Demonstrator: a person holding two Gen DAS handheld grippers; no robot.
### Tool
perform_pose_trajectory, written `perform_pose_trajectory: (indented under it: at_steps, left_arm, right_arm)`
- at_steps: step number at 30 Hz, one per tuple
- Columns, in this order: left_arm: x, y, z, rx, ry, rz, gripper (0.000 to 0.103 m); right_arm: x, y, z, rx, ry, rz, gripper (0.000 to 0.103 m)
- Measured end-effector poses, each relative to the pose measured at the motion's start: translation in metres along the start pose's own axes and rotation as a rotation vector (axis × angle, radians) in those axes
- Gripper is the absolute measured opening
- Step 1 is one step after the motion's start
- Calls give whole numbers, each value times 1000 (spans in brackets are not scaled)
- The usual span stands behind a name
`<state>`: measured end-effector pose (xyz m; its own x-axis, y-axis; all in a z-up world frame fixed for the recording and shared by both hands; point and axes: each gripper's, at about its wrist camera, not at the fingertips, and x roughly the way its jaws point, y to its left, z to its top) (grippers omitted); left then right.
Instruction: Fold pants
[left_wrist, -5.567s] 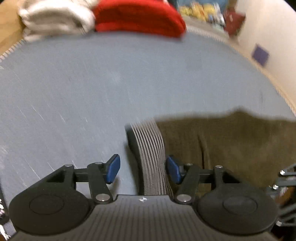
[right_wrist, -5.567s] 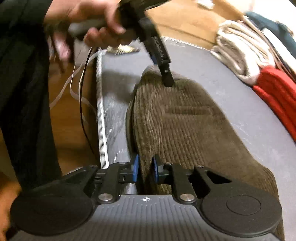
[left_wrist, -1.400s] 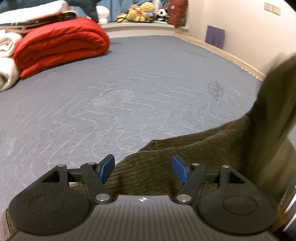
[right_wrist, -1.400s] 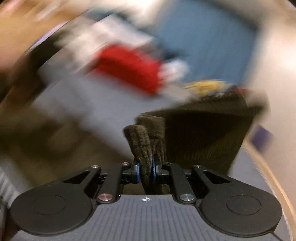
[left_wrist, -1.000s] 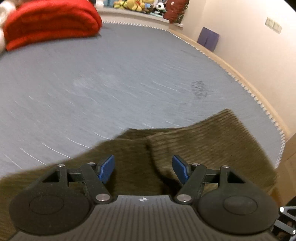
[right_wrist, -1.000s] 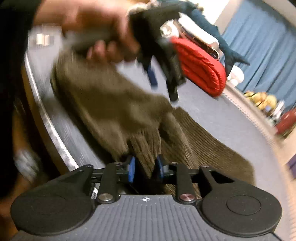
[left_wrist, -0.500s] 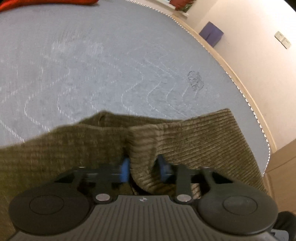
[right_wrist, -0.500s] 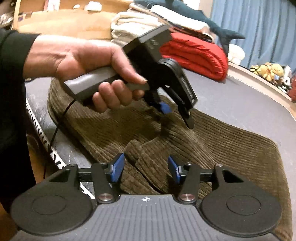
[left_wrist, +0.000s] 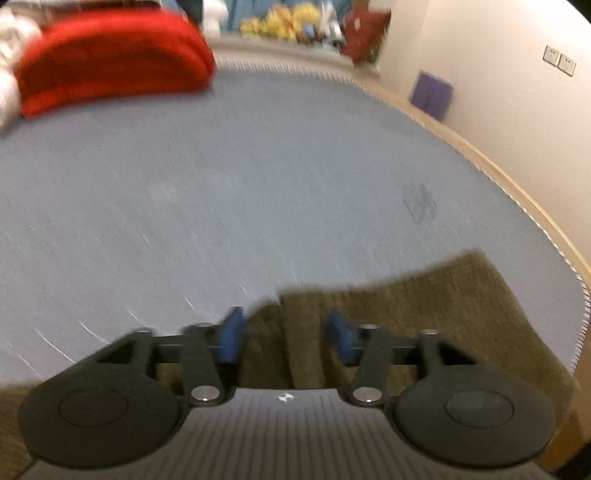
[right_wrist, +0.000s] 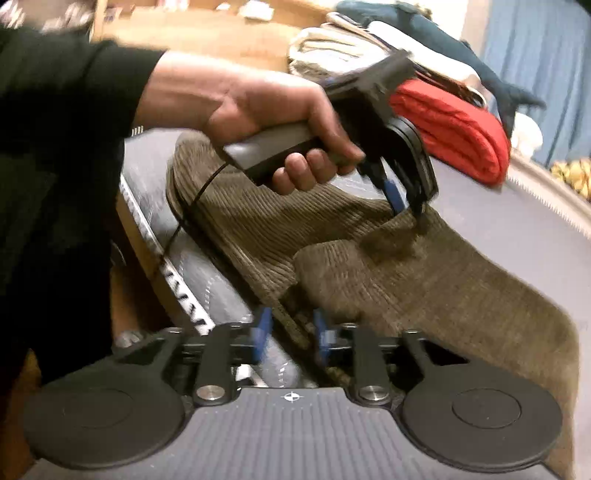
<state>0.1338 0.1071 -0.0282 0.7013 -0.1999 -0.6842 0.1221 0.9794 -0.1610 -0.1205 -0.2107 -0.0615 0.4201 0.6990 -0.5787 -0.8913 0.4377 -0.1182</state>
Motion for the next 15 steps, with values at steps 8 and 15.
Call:
perform_pose_trajectory:
  at_steps: [8,15]
  left_arm:
    - [-38,-40,-7,128,-54,-161,48]
    - [-38,-105,-61,440,97,-422,33]
  right_arm:
    - [-52,-62,-14,453,-203,-285,52]
    - [-54,-121,-50,718,-31,-649,52]
